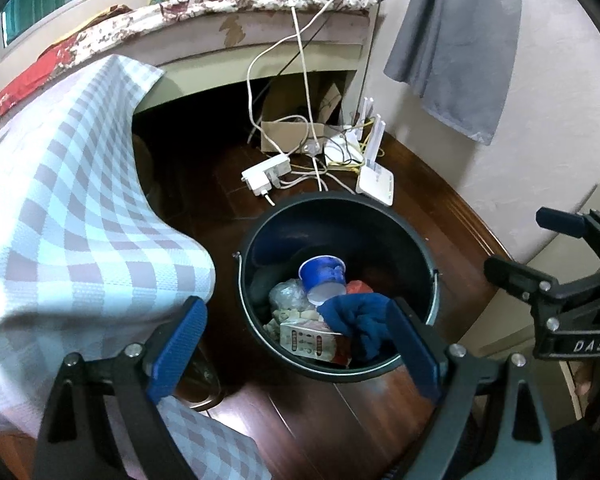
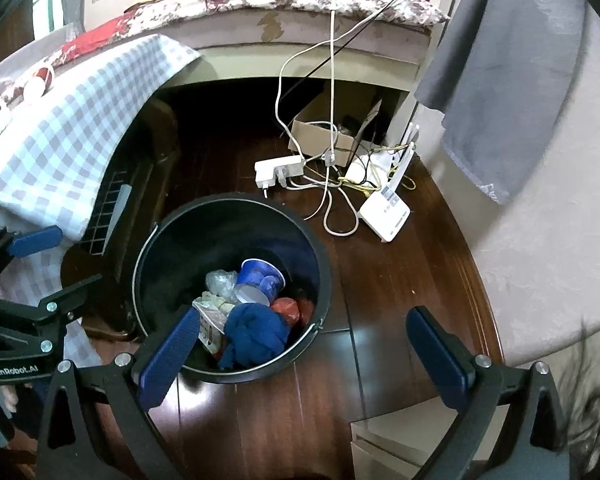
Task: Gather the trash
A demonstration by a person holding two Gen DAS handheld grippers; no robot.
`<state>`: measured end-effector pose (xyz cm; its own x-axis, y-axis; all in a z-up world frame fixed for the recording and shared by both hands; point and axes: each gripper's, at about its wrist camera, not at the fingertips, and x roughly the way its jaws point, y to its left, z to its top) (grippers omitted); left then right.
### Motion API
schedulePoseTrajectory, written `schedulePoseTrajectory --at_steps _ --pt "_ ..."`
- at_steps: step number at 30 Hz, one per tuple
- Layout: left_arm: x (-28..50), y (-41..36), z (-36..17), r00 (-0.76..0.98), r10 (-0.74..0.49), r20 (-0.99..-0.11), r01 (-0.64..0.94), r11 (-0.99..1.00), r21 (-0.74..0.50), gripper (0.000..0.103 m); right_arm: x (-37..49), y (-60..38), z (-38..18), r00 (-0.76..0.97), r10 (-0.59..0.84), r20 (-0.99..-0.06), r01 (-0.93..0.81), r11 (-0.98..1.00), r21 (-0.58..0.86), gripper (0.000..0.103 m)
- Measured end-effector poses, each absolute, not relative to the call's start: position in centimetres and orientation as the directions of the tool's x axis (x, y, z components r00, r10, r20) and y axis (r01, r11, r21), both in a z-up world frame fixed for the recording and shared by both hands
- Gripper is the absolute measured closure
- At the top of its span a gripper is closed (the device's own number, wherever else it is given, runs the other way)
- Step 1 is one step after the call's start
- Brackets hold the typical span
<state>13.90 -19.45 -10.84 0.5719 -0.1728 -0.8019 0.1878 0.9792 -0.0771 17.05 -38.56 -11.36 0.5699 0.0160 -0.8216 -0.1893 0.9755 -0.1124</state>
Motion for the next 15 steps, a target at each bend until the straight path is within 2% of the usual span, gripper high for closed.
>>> schedulePoseTrajectory --at_steps 15 --pt "11.3 -17.7 -7.2 0.606 -0.224 -0.764 0.207 0.971 -0.12 0.011 14.3 -38.3 -7.6 0.625 0.007 -0.781 -0.143 0.984 -0.106 0.0"
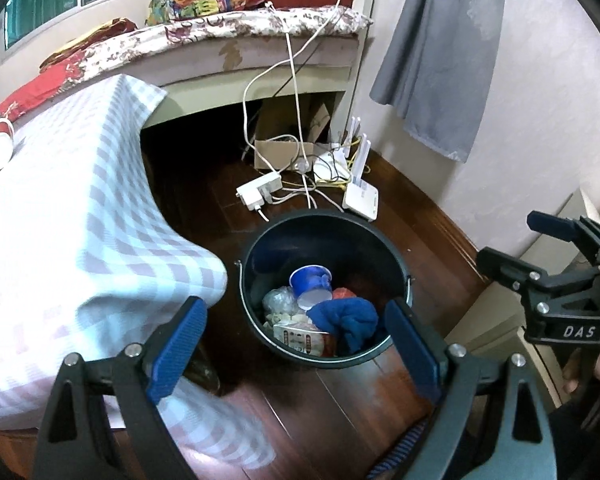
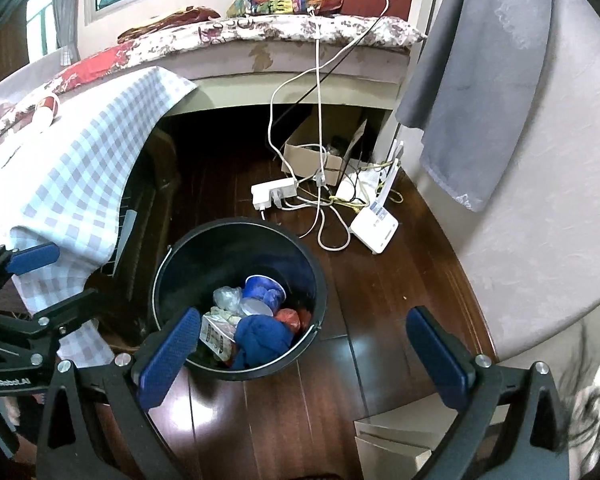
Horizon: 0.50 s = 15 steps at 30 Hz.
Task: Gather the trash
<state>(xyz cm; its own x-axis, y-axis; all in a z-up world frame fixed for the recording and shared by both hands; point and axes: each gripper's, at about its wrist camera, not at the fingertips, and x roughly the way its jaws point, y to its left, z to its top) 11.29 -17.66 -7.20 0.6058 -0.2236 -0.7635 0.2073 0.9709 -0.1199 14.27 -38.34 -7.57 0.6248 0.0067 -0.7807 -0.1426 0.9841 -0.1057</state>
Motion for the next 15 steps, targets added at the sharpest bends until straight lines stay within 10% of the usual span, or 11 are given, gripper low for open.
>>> schedulePoseTrajectory --at_steps 15 --pt "9.8 -12.2 -3.3 0.678 -0.208 -0.705 0.154 0.978 -0.14 0.011 12.0 -33.5 -3.0 0.685 0.056 -0.727 -0.204 0.972 -0.117 0.0"
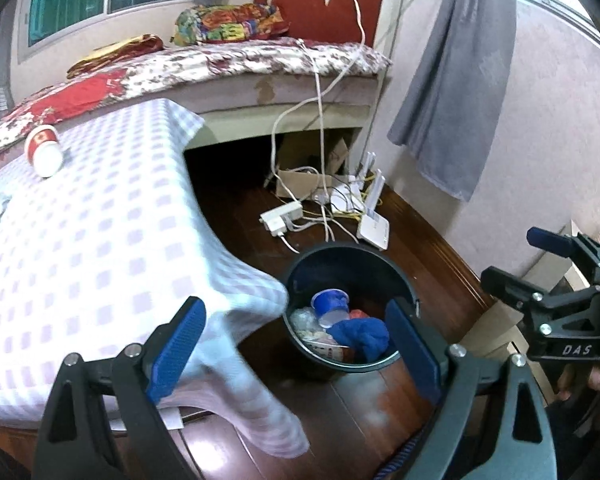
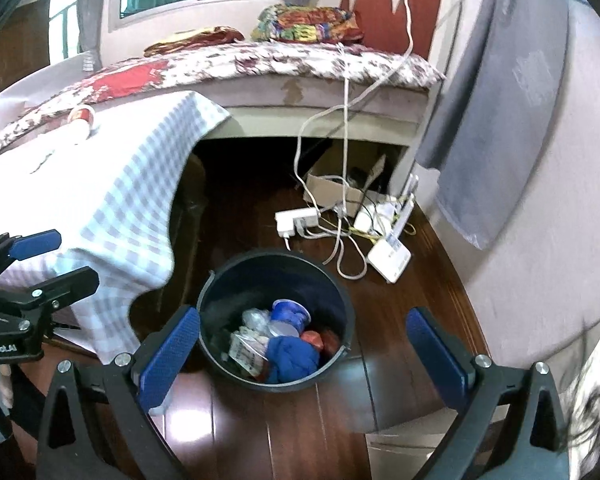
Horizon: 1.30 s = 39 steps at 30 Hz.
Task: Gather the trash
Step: 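Move both tools back over the table toward the red cup and white tissue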
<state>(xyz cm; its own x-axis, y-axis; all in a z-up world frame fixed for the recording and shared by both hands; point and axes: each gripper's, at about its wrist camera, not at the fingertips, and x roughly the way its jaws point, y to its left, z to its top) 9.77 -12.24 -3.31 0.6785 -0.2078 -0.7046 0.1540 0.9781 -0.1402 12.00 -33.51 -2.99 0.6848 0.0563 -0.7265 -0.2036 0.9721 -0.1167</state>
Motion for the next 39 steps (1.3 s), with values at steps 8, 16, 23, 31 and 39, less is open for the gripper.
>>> schedulePoseTrajectory --at_steps 8,16,23,31,39 --pt "8.9 -8.1 -1.9 0.715 -0.174 -0.677 0.094 0.984 -0.154 0.011 12.2 -28.7 -0.5 0.709 0.123 -0.694 -0.284 0.951 -0.121 0.0" --pt "8.2 -3.2 -1.0 0.764 -0.082 -0.64 0.02 0.994 -0.103 0.01 12.8 -22.6 1.1 0.71 0.202 -0.674 -0.39 0.91 -0.138 0.0" --pt "8.0 1.7 -0.9 0.78 -0.002 -0.626 -0.064 0.994 -0.083 0.01 13.3 -17.1 1.6 0.689 0.283 -0.667 -0.48 0.868 -0.128 0.0" --pt "8.5 10.4 -1.4 0.76 0.116 -0.639 -0.227 0.969 -0.094 0.01 16.2 -10.5 2.4 0.646 0.4 -0.65 -0.561 0.826 -0.05 0.0" --pt "10.1 17.2 -2.1 0.741 0.15 -0.655 -0.306 0.943 -0.131 0.011 21.1 -3.2 3.1 0.597 0.47 -0.651 -0.589 0.807 0.042 0.0"
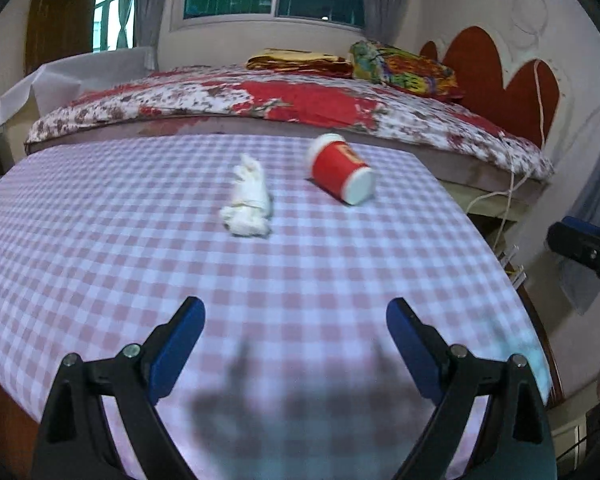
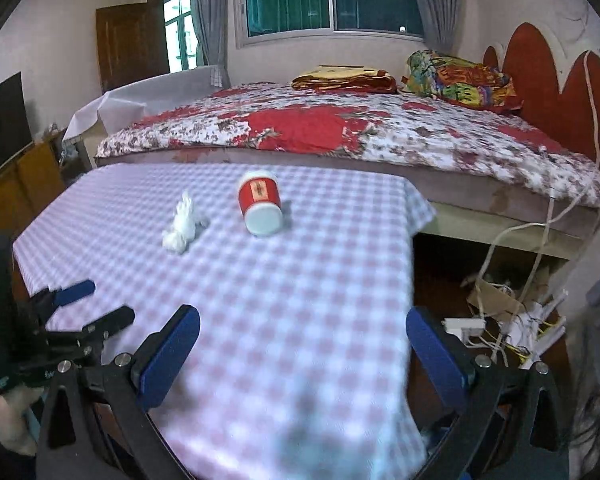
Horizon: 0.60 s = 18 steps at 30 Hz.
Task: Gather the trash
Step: 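Move both tools back over the table toward the red cup and white tissue, then grasp the white tissue with the left gripper while the right grasps the red paper cup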
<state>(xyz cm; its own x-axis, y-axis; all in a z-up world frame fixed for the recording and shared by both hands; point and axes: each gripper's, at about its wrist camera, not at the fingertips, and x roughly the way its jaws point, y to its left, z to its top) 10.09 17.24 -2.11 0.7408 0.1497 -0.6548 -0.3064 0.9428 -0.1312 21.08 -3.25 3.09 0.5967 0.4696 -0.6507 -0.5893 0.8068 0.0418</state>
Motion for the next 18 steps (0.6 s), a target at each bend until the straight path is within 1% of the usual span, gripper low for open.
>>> schedulePoseTrajectory --at_steps 2,4,6,8,11,13,15,18 --pt "11.0 18.8 -2.2 0.739 0.159 -0.654 -0.318 0.939 -0.131 0.011 22.4 -1.8 2.8 0.572 0.48 -0.665 -0.599 0.798 0.061 0.0" --pt "11.9 20.1 -2.2 0.741 0.146 -0.655 -0.311 0.94 -0.143 0.016 24.0 -0.1 2.3 0.549 0.492 -0.675 -0.614 0.786 0.073 0.0" --pt "13.0 21.2 -2.2 0.742 0.158 -0.652 -0.317 0.939 -0.134 0.017 25.4 1.6 1.8 0.539 0.489 -0.686 -0.628 0.776 0.06 0.0" --pt "14.2 22.2 -2.5 0.736 0.157 -0.658 -0.321 0.937 -0.135 0.02 26.4 2.8 1.2 0.535 0.484 -0.692 -0.639 0.768 0.042 0.0" --pt "16.1 23.4 -3.1 0.732 0.155 -0.663 -0.321 0.937 -0.136 0.021 28.5 5.2 0.0 0.519 0.479 -0.709 -0.661 0.75 0.023 0.001" --pt "17.4 24.1 -3.4 0.728 0.142 -0.67 -0.316 0.938 -0.145 0.024 29.8 6.3 -0.6 0.509 0.48 -0.715 -0.671 0.741 0.02 0.006" --pt "19.2 24.8 -4.0 0.709 0.107 -0.698 -0.302 0.939 -0.163 0.024 31.1 7.5 -1.3 0.492 0.479 -0.727 -0.681 0.732 0.022 0.013" --pt "20.8 25.2 -4.6 0.699 0.081 -0.71 -0.284 0.943 -0.172 0.025 33.1 9.5 -2.6 0.468 0.473 -0.747 -0.693 0.721 0.022 0.018"
